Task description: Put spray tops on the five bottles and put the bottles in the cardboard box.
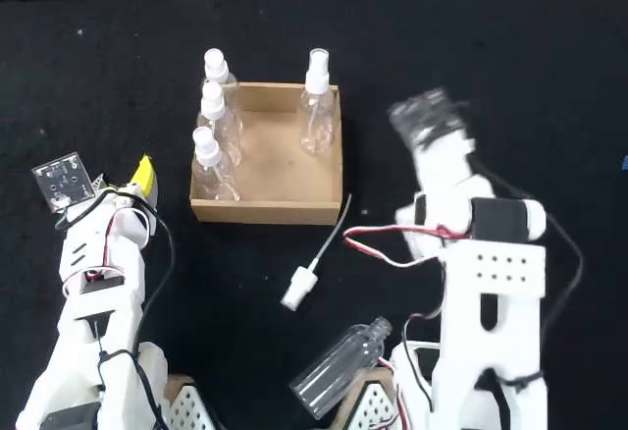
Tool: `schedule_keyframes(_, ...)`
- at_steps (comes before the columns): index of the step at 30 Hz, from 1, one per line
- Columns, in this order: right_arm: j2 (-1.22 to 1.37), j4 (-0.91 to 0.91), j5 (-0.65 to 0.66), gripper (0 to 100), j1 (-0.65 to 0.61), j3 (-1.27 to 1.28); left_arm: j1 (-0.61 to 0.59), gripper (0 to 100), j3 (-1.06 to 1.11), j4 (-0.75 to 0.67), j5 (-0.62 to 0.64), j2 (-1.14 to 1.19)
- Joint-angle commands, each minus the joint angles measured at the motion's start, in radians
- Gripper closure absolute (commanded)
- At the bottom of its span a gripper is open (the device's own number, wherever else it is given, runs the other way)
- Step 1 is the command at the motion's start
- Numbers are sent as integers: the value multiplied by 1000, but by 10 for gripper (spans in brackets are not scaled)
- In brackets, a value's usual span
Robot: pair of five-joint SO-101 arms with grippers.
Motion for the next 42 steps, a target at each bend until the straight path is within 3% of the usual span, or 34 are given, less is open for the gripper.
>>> schedule_keyframes(1, 48, 160, 414, 681, 20, -28, 12, 766, -5, -18, -9, -9)
schedule_keyframes(7, 64, 143, 824, 659, -41, 87, 12, 766, -5, -18, -9, -9)
schedule_keyframes(11, 70, 126, 930, 659, -196, 157, 10, 766, -5, -18, -9, -9)
schedule_keyframes(19, 70, -38, 822, 660, -531, 332, -33, 766, -10, -18, -9, -9)
schedule_keyframes(23, 70, -69, 787, 660, -634, 392, -39, 766, -12, -18, -9, -11)
schedule_keyframes(31, 70, -55, 781, 714, -726, 453, -39, 766, -13, -18, -9, -11)
schedule_keyframes(35, 70, 38, 770, 715, -704, 320, -39, 766, -15, -18, -9, -11)
schedule_keyframes(42, 65, 222, 546, 715, -804, 74, -39, 766, -13, -18, -9, -11)
